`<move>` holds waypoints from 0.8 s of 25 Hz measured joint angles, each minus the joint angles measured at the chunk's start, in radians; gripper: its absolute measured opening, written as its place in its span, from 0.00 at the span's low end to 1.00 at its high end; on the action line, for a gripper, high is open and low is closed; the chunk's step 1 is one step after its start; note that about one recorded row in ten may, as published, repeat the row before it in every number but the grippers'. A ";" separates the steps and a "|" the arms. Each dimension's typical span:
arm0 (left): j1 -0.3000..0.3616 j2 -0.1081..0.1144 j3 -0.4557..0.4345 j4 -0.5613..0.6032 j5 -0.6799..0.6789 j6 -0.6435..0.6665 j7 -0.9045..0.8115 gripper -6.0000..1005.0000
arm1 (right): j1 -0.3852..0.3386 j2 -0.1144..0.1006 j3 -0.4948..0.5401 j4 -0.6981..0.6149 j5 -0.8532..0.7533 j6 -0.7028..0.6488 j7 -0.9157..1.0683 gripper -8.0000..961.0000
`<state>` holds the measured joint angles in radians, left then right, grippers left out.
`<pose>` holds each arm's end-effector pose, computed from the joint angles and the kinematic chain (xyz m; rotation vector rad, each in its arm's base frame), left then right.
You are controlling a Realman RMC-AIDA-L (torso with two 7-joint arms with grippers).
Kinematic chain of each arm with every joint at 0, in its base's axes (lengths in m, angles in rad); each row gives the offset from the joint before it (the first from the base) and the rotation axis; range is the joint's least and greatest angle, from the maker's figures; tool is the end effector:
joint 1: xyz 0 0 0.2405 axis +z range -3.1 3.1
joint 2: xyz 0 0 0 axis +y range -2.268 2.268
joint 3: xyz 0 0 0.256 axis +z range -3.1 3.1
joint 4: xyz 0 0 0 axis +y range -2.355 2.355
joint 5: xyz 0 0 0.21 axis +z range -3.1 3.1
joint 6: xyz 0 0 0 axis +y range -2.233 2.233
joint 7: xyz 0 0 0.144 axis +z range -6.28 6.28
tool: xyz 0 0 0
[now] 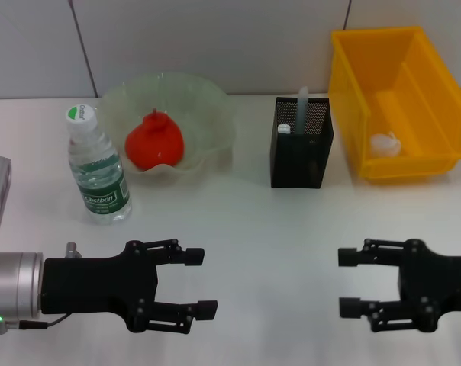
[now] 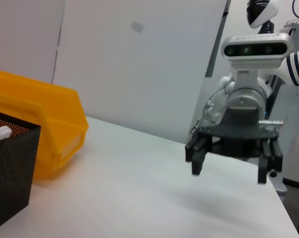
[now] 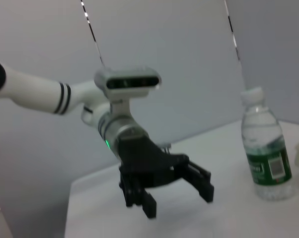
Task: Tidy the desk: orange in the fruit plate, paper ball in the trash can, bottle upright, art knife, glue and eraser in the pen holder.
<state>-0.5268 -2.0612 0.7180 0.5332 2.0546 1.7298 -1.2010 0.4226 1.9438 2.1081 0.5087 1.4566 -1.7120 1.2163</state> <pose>-0.2615 0.2908 -0.0195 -2.9572 -0.4631 -0.7885 0.2805 0.2793 0.0079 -2.9007 0.5060 0.8553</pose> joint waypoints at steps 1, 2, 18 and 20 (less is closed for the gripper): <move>0.000 0.001 0.001 0.000 0.001 0.001 0.002 0.84 | 0.000 0.000 0.000 0.000 0.000 0.000 0.000 0.80; 0.000 0.001 0.001 0.000 0.001 0.001 0.002 0.84 | 0.001 0.005 0.000 0.000 -0.009 0.010 -0.005 0.80; 0.005 0.014 -0.002 0.006 0.003 0.022 -0.006 0.84 | 0.008 0.033 0.004 0.002 -0.017 0.039 -0.039 0.80; 0.006 0.014 -0.002 0.006 0.003 0.024 -0.006 0.84 | 0.011 0.035 0.004 0.002 -0.016 0.039 -0.039 0.80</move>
<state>-0.5213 -2.0471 0.7162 0.5396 2.0574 1.7535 -1.2074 0.4338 1.9789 2.1123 0.5109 1.4404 -1.6735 1.1770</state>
